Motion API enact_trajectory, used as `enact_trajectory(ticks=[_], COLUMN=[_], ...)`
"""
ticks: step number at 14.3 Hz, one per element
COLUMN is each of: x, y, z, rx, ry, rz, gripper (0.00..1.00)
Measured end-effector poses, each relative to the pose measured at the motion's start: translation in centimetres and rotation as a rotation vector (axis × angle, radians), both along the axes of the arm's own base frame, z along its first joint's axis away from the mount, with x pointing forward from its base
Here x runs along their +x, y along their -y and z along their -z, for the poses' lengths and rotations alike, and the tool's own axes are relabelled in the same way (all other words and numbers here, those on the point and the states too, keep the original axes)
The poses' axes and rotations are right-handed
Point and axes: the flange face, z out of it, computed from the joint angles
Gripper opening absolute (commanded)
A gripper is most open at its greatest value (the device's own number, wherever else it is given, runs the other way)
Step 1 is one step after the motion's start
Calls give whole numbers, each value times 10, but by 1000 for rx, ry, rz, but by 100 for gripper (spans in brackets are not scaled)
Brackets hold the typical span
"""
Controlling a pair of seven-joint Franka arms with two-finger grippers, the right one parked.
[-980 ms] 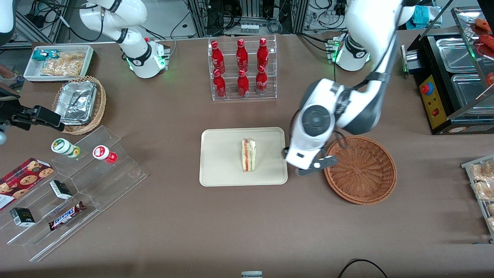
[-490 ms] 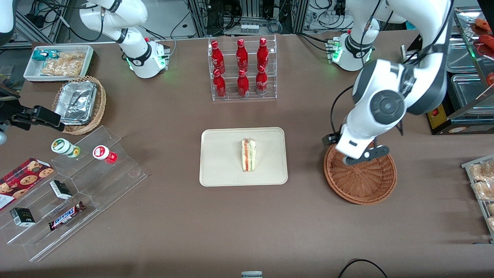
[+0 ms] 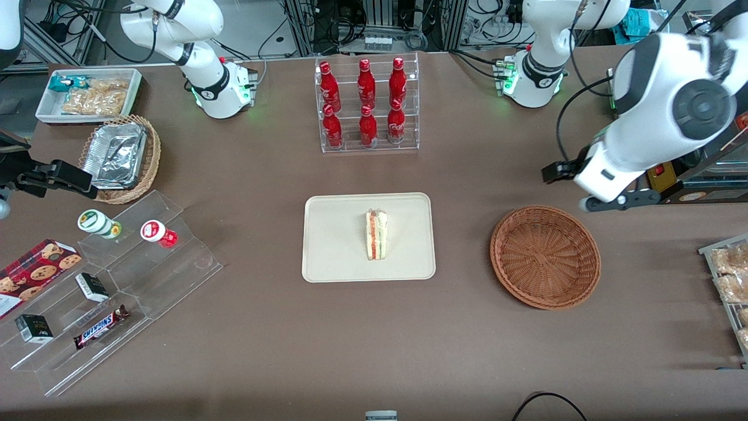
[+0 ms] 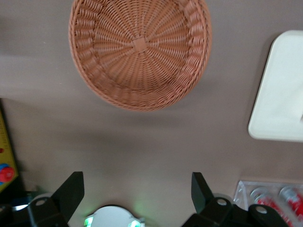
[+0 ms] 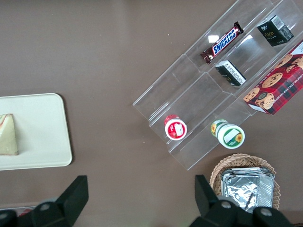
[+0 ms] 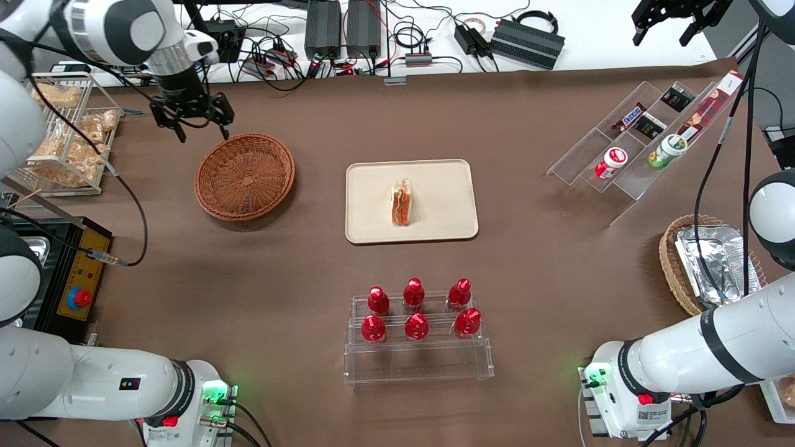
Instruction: Place sandwich from basket to tray
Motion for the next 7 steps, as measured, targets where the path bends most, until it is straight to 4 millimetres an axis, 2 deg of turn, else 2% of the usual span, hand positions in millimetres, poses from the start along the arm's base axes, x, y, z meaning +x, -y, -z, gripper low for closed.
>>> enact_trajectory(ticks=[3, 7], x=[3, 10], y=[-29, -41], z=[-24, -51], rx=[-36, -46], ry=[25, 84], rz=[96, 126], gripper=[100, 100])
